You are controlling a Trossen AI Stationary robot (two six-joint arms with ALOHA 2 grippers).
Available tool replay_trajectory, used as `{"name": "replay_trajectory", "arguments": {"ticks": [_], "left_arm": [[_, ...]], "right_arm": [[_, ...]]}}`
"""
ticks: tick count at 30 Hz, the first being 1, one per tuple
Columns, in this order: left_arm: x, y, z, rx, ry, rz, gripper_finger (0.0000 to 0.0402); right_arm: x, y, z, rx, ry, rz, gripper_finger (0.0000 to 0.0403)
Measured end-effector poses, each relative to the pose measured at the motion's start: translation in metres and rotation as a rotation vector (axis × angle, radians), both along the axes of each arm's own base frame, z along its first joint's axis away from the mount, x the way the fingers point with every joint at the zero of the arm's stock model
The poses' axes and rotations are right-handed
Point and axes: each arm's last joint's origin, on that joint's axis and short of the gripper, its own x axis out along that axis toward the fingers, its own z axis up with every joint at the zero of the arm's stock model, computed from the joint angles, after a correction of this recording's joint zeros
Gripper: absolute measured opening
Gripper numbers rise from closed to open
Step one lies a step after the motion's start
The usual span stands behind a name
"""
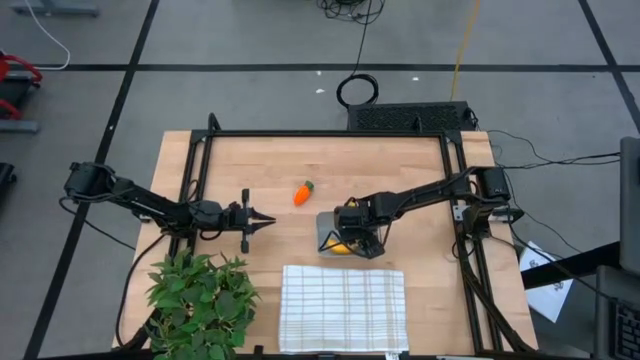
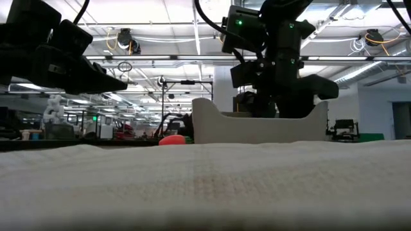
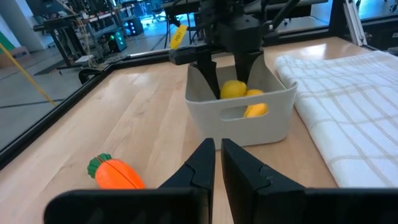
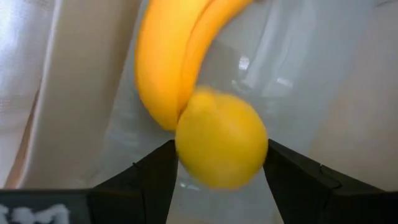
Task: Pick and placing Produce into tupperware
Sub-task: Put the lemon into the gray bin, then adjust the gray bin
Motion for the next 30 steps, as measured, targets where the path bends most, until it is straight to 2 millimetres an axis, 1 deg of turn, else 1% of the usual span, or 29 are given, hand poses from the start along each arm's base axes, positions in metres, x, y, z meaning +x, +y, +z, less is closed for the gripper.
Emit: {"name": "replay_trajectory", "arguments": {"ticks": [8,11,14,17,19,22,25,28,29,30], "left_arm": [[0.0,0.0,0.0,0.0,0.002,0.0,0.0033],[0.0,0.0,0.0,0.0,0.002,0.0,0.0033],[0.0,0.0,0.0,0.0,0.0,0.0,0.0033],[0.0,0.0,0.001,-0.001,-0.006,0.0,0.0033],[0.0,0.0,0.001,-0.001,-0.008,0.0,0.0033],[0.0,0.0,0.001,-0.002,-0.011,0.0,0.0033],[0.0,0.0,0.001,-0.002,-0.014,0.0,0.0033],[0.0,0.0,0.002,-0.002,-0.016,0.0,0.0033],[0.0,0.0,0.002,-0.002,-0.018,0.0,0.0033],[0.0,0.0,0.002,-0.003,-0.021,0.0,0.0033]], "right_arm": [[0.0,0.0,0.0,-0.009,0.0,-0.005,0.0223],[-0.001,-0.002,0.004,-0.07,-0.013,-0.023,0.0223],[-0.004,-0.003,0.016,-0.114,-0.043,-0.033,0.0223],[-0.009,-0.005,0.033,-0.113,-0.098,-0.047,0.0221],[-0.012,-0.007,0.045,-0.108,-0.143,-0.063,0.0212],[-0.018,-0.009,0.063,-0.094,-0.203,-0.075,0.0175],[-0.024,-0.009,0.082,-0.08,-0.282,-0.09,0.0111],[-0.031,-0.009,0.098,-0.067,-0.354,-0.104,0.0036],[-0.033,-0.009,0.103,-0.066,-0.377,-0.105,0.0019],[-0.035,-0.009,0.107,-0.064,-0.403,-0.103,0.001]]}}
